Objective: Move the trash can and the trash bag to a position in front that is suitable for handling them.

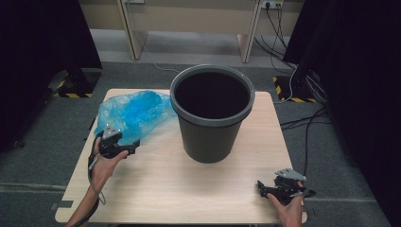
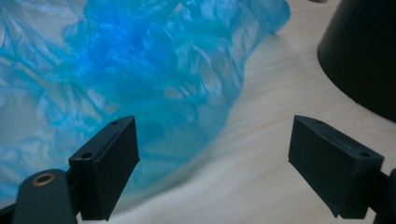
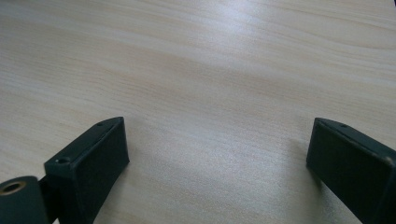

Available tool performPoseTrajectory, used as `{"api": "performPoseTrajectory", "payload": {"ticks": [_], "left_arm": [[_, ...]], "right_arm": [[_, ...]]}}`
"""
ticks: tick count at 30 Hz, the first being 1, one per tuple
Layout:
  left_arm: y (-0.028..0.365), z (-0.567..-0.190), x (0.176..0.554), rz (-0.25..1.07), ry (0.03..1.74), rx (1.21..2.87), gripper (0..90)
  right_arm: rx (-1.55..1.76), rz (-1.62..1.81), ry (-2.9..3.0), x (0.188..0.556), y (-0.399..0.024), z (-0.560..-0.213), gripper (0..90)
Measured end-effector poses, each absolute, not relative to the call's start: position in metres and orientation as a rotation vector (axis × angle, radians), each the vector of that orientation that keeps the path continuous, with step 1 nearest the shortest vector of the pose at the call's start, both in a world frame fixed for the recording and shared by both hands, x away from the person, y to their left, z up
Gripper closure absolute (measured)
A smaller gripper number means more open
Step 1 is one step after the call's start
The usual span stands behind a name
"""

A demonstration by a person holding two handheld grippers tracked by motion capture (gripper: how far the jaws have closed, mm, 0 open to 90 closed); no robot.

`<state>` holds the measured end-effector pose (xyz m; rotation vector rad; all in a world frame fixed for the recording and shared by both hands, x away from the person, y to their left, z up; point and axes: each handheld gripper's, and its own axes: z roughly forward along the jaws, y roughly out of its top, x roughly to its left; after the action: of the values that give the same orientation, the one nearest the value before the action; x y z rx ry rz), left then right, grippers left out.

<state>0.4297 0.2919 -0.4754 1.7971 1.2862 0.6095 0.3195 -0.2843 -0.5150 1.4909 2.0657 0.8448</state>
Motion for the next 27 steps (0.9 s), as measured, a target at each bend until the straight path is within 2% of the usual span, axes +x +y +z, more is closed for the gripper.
{"api": "performPoseTrajectory", "payload": {"ticks": [5,8,11,12,13,14,15,20,23,27], "left_arm": [[0.283,-0.476,0.459,0.597,1.303,1.824,17.5],[0.278,-0.481,0.474,0.593,1.312,1.839,35.9],[0.274,-0.488,0.481,0.56,1.295,1.888,64.9],[0.274,-0.489,0.48,0.562,1.292,1.902,64.9],[0.273,-0.49,0.479,0.564,1.285,1.907,77.7],[0.273,-0.49,0.475,0.554,1.275,1.911,77.7],[0.273,-0.49,0.471,0.535,1.261,1.917,83.6],[0.274,-0.49,0.435,0.471,1.185,1.961,84.4],[0.276,-0.492,0.399,0.438,1.146,2.005,82.0],[0.279,-0.495,0.376,0.414,1.124,2.019,79.7]], "right_arm": [[1.493,0.846,2.066,0.32,-0.284,-0.515,5.8],[1.493,0.848,2.068,0.32,-0.284,-0.515,5.8],[1.494,0.847,2.07,0.32,-0.284,-0.515,5.8],[1.494,0.847,2.07,0.32,-0.284,-0.515,5.8],[1.494,0.848,2.071,0.32,-0.284,-0.515,5.8],[1.494,0.848,2.071,0.32,-0.284,-0.515,5.8],[1.493,0.848,2.071,0.32,-0.284,-0.515,5.7],[1.5,0.85,2.068,0.32,-0.283,-0.515,5.6],[1.487,0.848,2.071,0.32,-0.284,-0.515,5.6],[1.488,0.846,2.071,0.32,-0.284,-0.515,5.6]]}}
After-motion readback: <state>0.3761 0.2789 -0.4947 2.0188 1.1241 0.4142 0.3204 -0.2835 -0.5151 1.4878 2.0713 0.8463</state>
